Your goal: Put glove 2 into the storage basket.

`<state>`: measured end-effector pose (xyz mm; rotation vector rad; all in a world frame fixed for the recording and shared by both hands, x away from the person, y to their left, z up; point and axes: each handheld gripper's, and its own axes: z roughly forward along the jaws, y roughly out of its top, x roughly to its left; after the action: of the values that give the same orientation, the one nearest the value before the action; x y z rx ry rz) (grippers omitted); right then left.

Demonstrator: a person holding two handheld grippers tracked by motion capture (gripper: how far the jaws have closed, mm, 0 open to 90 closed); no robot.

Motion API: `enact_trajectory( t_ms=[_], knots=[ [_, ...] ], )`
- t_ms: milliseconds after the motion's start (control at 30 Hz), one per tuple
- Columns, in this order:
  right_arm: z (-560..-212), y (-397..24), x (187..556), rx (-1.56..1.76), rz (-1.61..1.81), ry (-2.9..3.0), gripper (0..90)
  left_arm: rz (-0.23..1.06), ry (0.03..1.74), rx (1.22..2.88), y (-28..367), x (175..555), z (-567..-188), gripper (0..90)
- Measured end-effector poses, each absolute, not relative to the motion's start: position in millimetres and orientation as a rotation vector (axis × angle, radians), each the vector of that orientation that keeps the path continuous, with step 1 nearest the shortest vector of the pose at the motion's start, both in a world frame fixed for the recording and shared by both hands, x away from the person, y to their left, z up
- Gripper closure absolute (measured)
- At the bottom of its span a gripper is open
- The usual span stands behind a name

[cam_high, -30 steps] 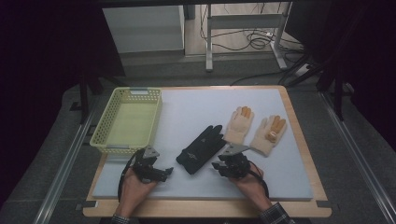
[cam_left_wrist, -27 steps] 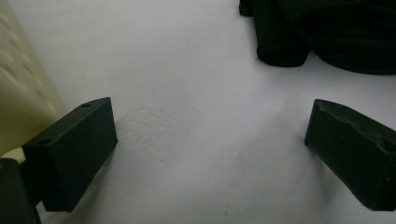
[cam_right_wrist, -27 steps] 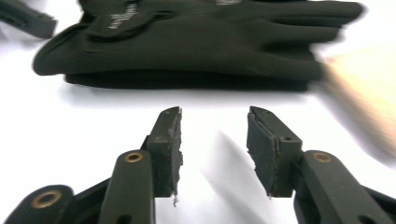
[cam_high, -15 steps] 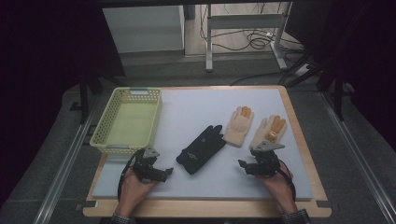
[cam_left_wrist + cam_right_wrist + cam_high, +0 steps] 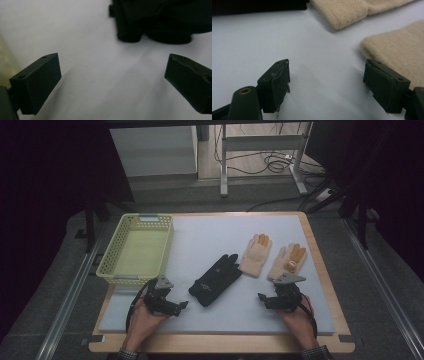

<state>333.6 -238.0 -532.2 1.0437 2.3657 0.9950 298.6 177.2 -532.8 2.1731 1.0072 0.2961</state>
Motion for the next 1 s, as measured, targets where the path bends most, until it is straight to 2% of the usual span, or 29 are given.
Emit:
enact_trajectory(
  t_ms=[233,467,800,1000],
  knots=[
    [-532,-238,333,1.042,0.996,2.364,21.0,0.258,0.933,2.183,156,308,-511,0.0],
    [-532,-238,333,1.041,0.996,2.363,20.9,0.231,0.897,2.248,116,327,-499,0.0],
    [-532,-238,333,1.041,0.997,2.362,20.9,0.268,0.869,2.362,63,346,-504,0.0],
    [-532,-238,333,1.041,0.997,2.362,21.0,0.296,0.911,2.414,58,365,-516,0.0]
  ],
)
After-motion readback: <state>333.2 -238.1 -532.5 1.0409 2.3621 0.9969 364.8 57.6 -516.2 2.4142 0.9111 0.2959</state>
